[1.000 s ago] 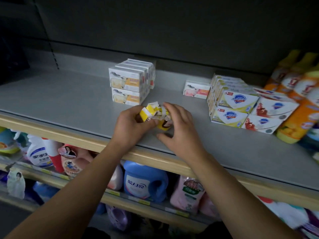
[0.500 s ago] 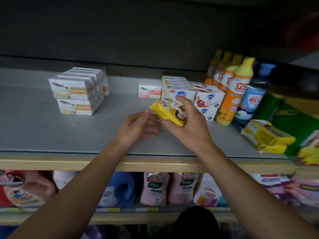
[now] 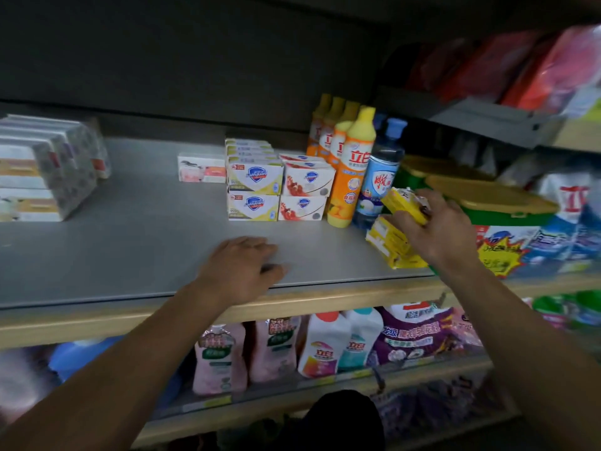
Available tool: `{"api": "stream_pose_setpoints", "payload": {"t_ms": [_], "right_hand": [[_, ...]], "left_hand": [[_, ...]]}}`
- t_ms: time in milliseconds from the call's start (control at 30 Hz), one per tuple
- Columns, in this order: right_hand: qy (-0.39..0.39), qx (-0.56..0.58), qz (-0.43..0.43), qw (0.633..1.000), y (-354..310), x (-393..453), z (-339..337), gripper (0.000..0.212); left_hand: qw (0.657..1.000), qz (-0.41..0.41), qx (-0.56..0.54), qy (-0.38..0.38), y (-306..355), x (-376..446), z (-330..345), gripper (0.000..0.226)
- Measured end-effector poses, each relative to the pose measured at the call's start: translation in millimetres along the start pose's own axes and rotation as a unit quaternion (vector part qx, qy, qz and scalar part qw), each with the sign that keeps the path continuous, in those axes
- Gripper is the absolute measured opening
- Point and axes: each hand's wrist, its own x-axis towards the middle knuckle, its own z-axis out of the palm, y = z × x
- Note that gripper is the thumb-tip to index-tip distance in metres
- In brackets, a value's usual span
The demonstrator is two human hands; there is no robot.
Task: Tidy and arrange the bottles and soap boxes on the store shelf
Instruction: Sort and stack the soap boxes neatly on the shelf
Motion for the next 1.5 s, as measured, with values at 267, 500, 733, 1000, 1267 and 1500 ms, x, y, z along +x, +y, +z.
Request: {"api": "stream_pose_setpoints", "payload": {"t_ms": [267, 500, 733, 1000, 1267, 1500], "right_hand": [[-0.013, -0.177, -0.004, 0.984, -5.3, -11.0, 12.8, 0.05], [-0.008, -0.15, -0.054, 0.987, -1.0, -9.6, 8.1, 0.039], [0.021, -0.15, -0.055, 0.987, -14.5, -14.9, 7.1, 0.043], [-0.083, 0.02, -0.156, 0.984, -115.5, -40.6, 47.2, 0.049], [-0.248, 0.104, -0.221, 0.937, -243.9, -73.2, 130.4, 0.057], [-0.329, 0.042, -0.266, 0.905, -296.2, -90.3, 174.7, 0.058]], "left_hand": [[1.0, -0.012, -0.002, -0.017, -0.5, 2.2, -0.3, 0.075], [1.0, -0.012, -0.016, -0.012, -2.0, 2.5, 1.4, 0.062], [1.0, -0.008, -0.026, -0.008, -2.8, 1.9, 0.8, 0.067], [0.987, -0.015, -0.137, 0.085, -29.6, -24.1, -30.8, 0.032], [0.945, -0.153, -0.11, 0.267, -115.9, -84.6, -95.9, 0.031], [0.911, -0.237, -0.023, 0.338, -190.9, -115.0, -150.0, 0.034]]}}
